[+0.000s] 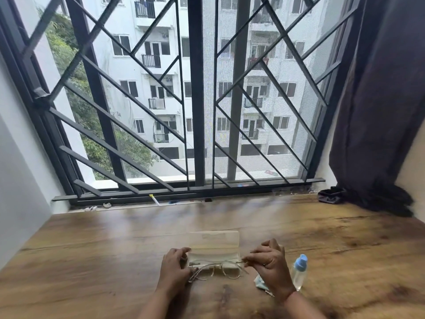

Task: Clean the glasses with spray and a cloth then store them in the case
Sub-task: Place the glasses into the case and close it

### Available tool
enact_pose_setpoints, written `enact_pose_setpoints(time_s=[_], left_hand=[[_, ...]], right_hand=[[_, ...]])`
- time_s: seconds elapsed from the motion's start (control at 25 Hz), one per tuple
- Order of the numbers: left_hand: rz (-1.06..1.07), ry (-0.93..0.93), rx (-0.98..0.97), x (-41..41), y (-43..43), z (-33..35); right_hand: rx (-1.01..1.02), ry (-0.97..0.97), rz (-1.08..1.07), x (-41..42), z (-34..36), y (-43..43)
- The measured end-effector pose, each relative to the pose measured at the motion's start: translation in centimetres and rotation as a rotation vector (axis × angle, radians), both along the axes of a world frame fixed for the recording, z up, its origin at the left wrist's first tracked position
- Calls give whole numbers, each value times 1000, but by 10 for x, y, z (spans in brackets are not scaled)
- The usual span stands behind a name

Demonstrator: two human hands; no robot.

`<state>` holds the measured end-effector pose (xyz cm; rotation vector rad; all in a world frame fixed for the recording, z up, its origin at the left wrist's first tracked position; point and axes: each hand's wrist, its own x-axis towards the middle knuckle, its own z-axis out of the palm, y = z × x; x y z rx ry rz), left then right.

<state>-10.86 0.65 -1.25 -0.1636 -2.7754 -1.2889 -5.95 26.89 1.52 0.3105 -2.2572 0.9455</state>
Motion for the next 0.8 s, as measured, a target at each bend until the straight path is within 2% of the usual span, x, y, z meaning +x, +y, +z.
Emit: enact_pose_setpoints(time_s=[0.4, 0.8], left_hand=[[17, -16, 73, 3, 0, 0], [23, -45, 147, 1, -2, -3]], right_hand=[[-57, 159, 24, -29, 84, -15], [-69, 160, 67, -38, 87, -16]])
